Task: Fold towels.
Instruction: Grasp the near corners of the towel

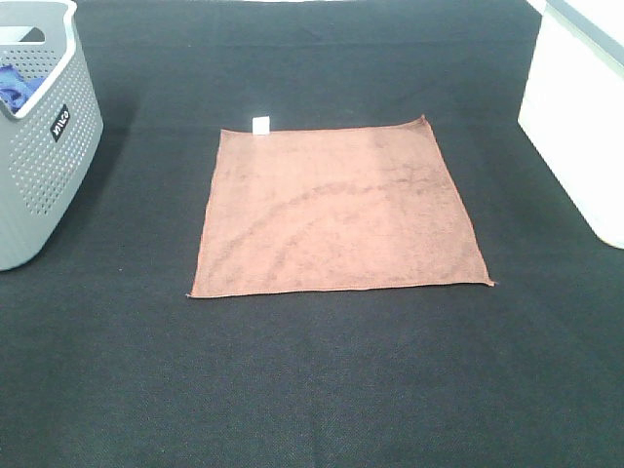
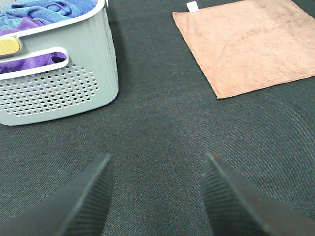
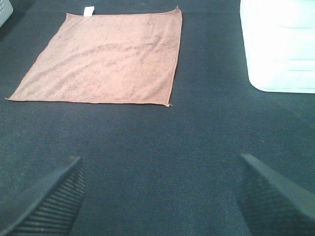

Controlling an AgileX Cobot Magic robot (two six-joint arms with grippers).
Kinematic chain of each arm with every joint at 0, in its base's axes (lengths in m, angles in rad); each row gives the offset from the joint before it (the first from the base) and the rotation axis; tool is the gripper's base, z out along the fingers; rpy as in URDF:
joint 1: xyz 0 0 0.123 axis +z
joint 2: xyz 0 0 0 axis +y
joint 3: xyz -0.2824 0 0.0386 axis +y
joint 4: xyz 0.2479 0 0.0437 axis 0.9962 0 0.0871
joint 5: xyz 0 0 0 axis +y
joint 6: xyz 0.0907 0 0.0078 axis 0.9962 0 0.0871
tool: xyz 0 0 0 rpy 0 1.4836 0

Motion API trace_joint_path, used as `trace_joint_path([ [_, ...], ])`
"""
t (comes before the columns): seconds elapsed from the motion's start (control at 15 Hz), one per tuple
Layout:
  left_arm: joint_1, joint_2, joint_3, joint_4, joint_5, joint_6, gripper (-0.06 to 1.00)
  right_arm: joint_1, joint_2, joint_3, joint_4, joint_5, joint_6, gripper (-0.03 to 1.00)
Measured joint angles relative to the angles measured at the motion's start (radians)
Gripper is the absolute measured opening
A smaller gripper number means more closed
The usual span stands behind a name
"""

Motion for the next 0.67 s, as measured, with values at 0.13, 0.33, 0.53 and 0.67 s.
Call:
trace_joint_path([
  [0.13, 0.000, 0.000, 0.000, 0.000, 0.000, 0.000, 0.53, 0.000, 0.000, 0.000, 0.000, 0.000, 0.000, 0.78],
  [0.33, 0.000, 0.000, 0.000, 0.000, 0.000, 0.000, 0.53, 0.000, 0.000, 0.000, 0.000, 0.000, 0.000, 0.78],
  [0.53, 0.000, 0.000, 0.000, 0.000, 0.000, 0.000, 0.53, 0.000, 0.000, 0.000, 0.000, 0.000, 0.000, 0.78],
  [0.67, 0.000, 0.000, 0.000, 0.000, 0.000, 0.000, 0.53, 0.000, 0.000, 0.000, 0.000, 0.000, 0.000, 0.78],
])
